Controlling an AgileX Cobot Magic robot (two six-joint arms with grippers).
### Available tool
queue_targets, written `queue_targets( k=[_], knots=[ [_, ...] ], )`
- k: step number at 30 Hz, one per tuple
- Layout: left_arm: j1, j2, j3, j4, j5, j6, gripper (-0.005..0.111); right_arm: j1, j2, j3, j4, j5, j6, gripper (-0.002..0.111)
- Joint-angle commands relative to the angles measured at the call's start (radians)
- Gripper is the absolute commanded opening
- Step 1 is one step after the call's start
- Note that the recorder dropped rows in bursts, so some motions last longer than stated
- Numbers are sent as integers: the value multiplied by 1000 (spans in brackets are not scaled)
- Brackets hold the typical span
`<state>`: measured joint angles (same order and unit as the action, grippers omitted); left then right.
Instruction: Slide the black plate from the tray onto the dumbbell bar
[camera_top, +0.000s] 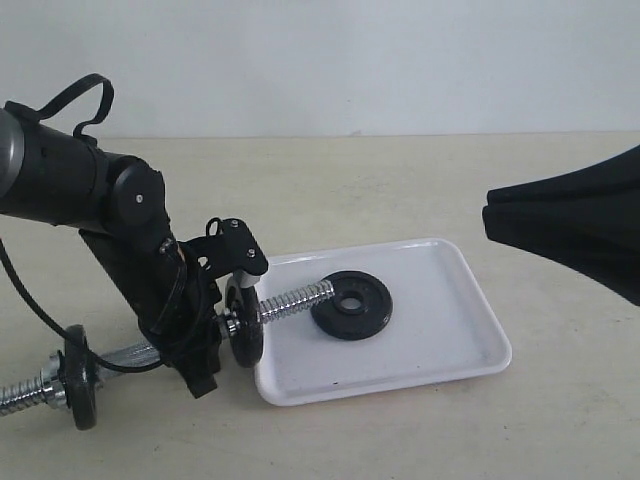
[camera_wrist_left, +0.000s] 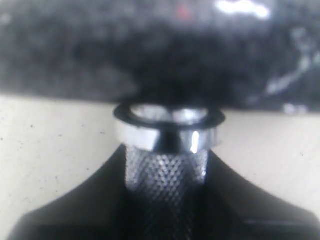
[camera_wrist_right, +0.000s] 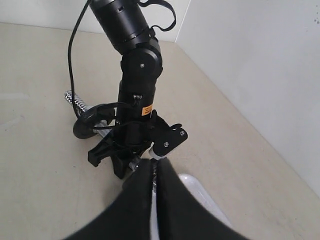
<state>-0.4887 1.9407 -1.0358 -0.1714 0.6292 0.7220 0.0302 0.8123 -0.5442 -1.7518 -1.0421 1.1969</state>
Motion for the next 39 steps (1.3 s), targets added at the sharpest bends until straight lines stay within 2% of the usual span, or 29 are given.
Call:
queue_targets(
  k=[1,21,26,31,39],
  knots=[
    [-4,5,3,-34,-9,-11,4,1,-2,-4,7,-2,29,0],
    [-4,-221,11,-57,-3,-11,4,1,-2,-4,7,21,51,0],
    [-4,-247,69,-57,-13,5,4,1,-2,-4,7,21,53,0],
    [-4,-276,153,-57,-108,8,4,1,-2,-4,7,38,58,0],
    [-4,-330,158,-57,-116,8,4,1,-2,-4,7,60,45,0]
  ],
)
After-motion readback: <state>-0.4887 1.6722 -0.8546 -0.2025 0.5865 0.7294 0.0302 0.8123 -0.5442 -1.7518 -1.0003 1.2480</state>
